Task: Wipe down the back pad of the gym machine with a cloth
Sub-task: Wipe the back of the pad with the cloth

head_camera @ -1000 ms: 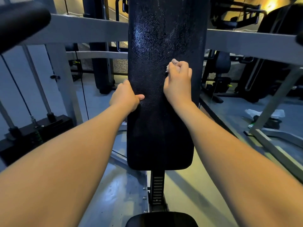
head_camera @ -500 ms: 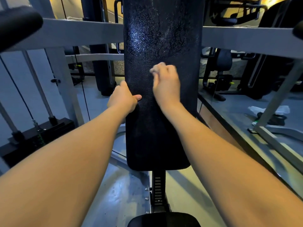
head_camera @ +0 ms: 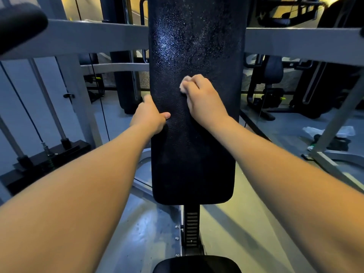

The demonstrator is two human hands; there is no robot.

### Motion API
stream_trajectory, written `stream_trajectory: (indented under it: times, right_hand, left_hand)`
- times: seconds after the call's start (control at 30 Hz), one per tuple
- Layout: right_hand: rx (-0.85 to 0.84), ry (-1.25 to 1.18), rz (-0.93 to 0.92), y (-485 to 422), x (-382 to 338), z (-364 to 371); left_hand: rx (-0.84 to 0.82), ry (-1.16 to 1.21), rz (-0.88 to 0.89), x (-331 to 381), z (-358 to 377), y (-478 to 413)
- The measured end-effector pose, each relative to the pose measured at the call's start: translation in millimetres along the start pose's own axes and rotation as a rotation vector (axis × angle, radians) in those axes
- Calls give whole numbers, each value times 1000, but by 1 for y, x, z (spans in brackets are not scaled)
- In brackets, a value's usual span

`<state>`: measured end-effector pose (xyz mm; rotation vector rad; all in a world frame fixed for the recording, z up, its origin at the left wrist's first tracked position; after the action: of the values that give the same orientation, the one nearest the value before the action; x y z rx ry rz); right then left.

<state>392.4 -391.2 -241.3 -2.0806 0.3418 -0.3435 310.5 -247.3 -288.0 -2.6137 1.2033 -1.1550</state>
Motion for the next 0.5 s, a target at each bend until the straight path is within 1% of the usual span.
stream_trajectory:
  times: [0.03, 0.07, 0.1, 0.17, 0.23, 0.3, 0.37, 0.4, 0.43, 0.47, 0.5]
  right_hand:
    - [-57, 40, -63, 1, 5, -3]
    - [-84, 75, -67, 0, 17, -10]
    - [-91, 103, -6, -1, 32, -18]
    - [-21, 118, 199, -6, 61, -33]
    - [46, 81, 308, -3, 63, -35]
    - [34, 31, 257, 4, 43, -23]
    - [-121, -39, 124, 16, 21, -3]
    - [-196, -17, 21, 22, 12, 2]
    - [-228, 9, -47, 21, 13, -1]
    - [-210, 15, -50, 16, 23, -4]
    - [-175, 2, 31, 7, 39, -14]
  left_hand:
    - [0, 14, -4, 0, 1, 0]
    - [2, 30, -8, 0, 2, 1]
    - [1, 45, -10, 1, 3, 1]
    - [3, 72, -24, 2, 4, 1]
    - [6, 92, -39, 2, 5, 3]
    - [1, 122, -64, 2, 5, 3]
    - [-17, 166, -96, 1, 4, 2]
    - [-26, 180, -113, 0, 3, 2]
    - [-34, 192, -132, 0, 1, 2]
    - [-42, 210, -151, 0, 1, 2]
    - [-50, 233, -170, 1, 0, 2]
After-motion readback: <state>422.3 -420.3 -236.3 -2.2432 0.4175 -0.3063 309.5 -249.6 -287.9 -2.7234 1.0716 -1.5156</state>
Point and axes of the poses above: each hand's wrist, its own y-axis away from the middle knuckle, its own z-axis out of the palm, x = y × z, the point moved 6 cm from there along -y, towards the middle knuckle, and after that the axes turned 4 degrees about z, right-handed, at the moved point
